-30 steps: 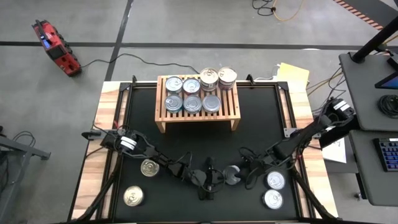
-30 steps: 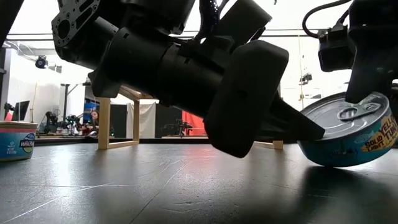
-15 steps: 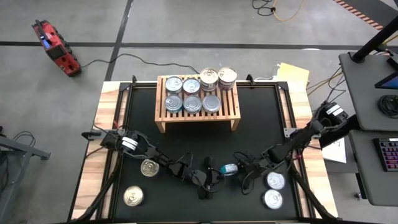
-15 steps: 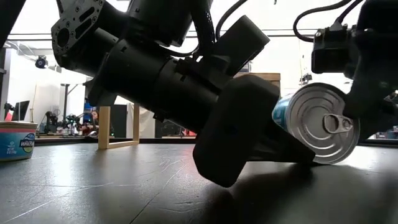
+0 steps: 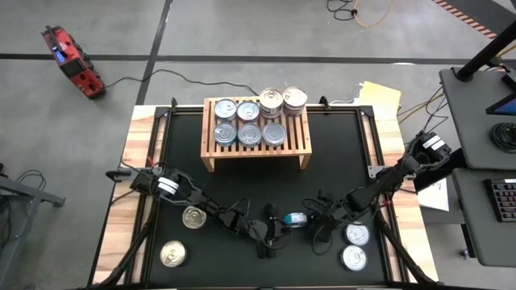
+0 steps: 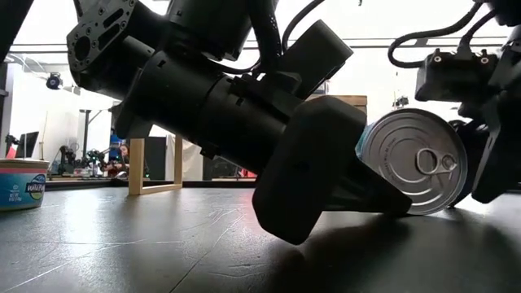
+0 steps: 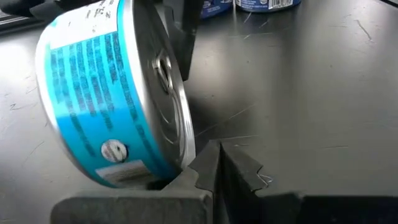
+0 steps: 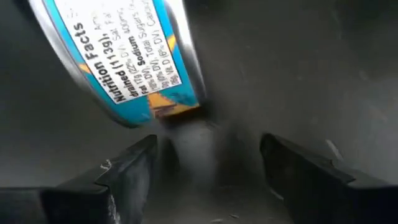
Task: Stack canned seafood by type on shelf
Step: Put the light blue tuna can on the shelf
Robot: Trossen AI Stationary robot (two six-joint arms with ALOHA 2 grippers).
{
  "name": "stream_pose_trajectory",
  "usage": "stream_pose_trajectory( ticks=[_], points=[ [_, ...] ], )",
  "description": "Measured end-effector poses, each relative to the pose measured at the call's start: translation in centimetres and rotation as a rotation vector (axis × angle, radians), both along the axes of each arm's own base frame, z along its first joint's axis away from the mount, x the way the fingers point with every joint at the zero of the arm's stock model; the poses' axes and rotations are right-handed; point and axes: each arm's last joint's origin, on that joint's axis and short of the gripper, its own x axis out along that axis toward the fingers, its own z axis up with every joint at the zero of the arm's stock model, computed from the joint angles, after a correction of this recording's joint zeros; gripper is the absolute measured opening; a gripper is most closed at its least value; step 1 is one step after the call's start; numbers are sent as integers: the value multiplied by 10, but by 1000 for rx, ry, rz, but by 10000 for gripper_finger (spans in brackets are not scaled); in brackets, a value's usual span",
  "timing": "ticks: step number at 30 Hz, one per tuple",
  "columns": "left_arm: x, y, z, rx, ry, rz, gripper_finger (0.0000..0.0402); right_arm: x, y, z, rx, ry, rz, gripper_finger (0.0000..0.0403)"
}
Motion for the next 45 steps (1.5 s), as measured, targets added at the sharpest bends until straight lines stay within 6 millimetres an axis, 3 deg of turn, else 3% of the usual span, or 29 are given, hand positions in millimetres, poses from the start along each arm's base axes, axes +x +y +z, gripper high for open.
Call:
stream_pose_trajectory(
  ticks=[9,17,26,33,45],
  points=[
    [1,2,1,-8,-1,8,0,14,6,17,-137,-104,129,294],
    [1,3,0,-10,5,16,0,23,11,29,-154,-144,168,315],
    [2,3,1,-13,-3,11,0,29,12,42,-61,-156,61,335],
    [2,5,2,-12,-9,13,0,32,15,49,25,-155,-6,330],
    [3,7,2,-3,-8,16,0,45,15,47,-32,-214,-95,322]
  ],
)
